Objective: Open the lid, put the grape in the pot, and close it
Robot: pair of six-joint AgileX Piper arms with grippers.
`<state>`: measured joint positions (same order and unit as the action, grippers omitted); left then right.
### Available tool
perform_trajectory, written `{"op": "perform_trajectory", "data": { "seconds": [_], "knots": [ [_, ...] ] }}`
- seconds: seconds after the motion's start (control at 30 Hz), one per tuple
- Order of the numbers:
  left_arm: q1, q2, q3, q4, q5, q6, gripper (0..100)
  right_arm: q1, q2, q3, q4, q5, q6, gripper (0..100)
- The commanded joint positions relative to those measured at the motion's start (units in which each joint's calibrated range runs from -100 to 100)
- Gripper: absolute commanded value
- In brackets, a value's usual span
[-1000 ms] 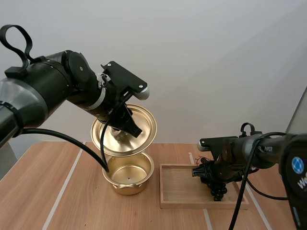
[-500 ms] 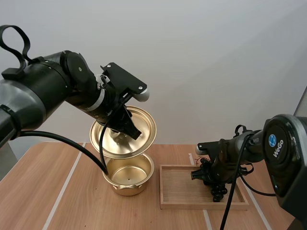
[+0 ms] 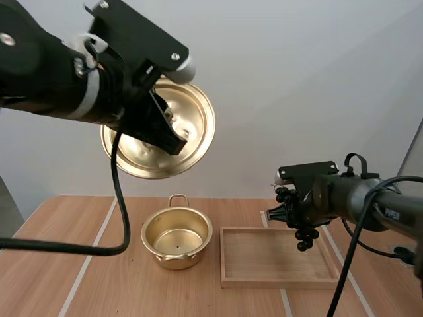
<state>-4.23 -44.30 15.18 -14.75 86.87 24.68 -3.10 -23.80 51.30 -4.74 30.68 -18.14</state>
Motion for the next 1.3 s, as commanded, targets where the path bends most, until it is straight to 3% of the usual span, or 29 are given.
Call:
{"op": "perform_trajectory", "data": {
  "seconds": [0.0,0.17,0.37,0.57,1.27],
  "knots": [
    [-0.21,-6.6,-5.9,-0.1,0.5,-0.7,0,2.6,-6.9,-0.3,0.1,-0.4,-7.3,0],
    [-0.21,-12.2,-13.5,2.0,0.5,-0.7,0,10.0,-12.9,-0.3,0.2,-0.4,-12.5,0],
    [-0.21,-16.3,-20.5,4.8,0.5,-3.0,0,19.1,-12.8,-0.3,0.2,-1.4,-13.7,0],
    [-0.21,-17.5,-24.1,6.9,1.5,-6.3,0,24.0,-8.7,-1.7,0.2,-6.0,-13.7,0],
    [-0.21,-17.5,-24.4,7.8,6.5,-7.3,0,25.1,15.4,-15.7,1.0,-5.5,-13.6,0]
  ]
}}
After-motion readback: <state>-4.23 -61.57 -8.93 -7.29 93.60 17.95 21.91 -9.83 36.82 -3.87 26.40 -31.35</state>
